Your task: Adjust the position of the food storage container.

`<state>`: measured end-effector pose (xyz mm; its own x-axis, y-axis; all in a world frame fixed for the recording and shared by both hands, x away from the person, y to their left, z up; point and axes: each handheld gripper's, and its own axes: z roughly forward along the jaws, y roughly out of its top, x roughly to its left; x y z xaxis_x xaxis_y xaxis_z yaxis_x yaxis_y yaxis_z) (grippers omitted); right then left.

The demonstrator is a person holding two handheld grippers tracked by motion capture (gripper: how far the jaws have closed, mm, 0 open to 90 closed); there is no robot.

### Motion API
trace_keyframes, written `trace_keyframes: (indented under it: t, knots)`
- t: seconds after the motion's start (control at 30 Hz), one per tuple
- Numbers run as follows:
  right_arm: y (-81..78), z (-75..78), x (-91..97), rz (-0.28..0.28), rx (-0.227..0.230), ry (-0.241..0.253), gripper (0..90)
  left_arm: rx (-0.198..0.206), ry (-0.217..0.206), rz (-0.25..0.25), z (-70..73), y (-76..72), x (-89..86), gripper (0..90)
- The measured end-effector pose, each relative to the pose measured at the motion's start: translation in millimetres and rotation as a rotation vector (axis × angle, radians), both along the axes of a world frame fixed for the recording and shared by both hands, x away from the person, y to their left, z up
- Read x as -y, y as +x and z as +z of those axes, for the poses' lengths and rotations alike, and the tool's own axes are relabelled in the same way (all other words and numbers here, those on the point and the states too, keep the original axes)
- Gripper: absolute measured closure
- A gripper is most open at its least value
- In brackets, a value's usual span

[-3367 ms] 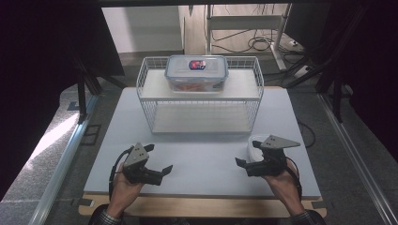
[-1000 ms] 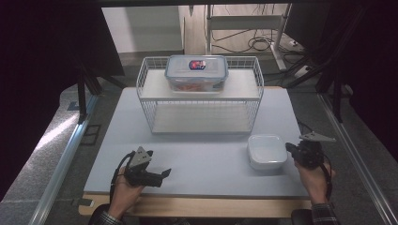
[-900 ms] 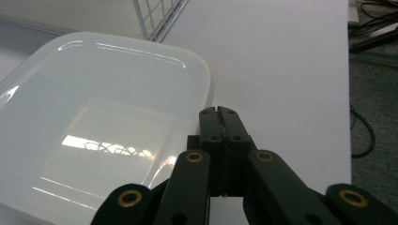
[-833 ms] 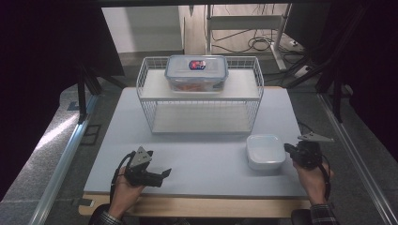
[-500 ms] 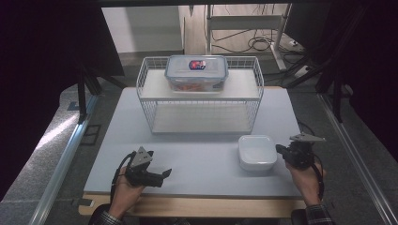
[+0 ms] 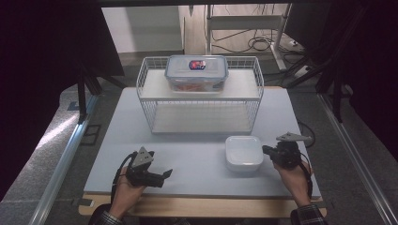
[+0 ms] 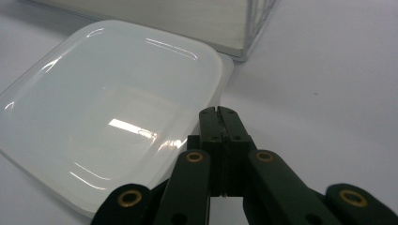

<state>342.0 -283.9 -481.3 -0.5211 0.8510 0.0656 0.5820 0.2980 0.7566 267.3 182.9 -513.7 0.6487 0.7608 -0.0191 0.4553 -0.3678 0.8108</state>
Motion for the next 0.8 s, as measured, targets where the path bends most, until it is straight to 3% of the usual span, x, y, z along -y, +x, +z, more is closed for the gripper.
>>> trace_keyframes:
  t: [0.8]
  knots:
    - [-4.6,-8.2,-74.2,0.173,-0.043,0.034,89.6,-0.024,0.0,-0.004,-1.1,1.6,2.4,3.0]
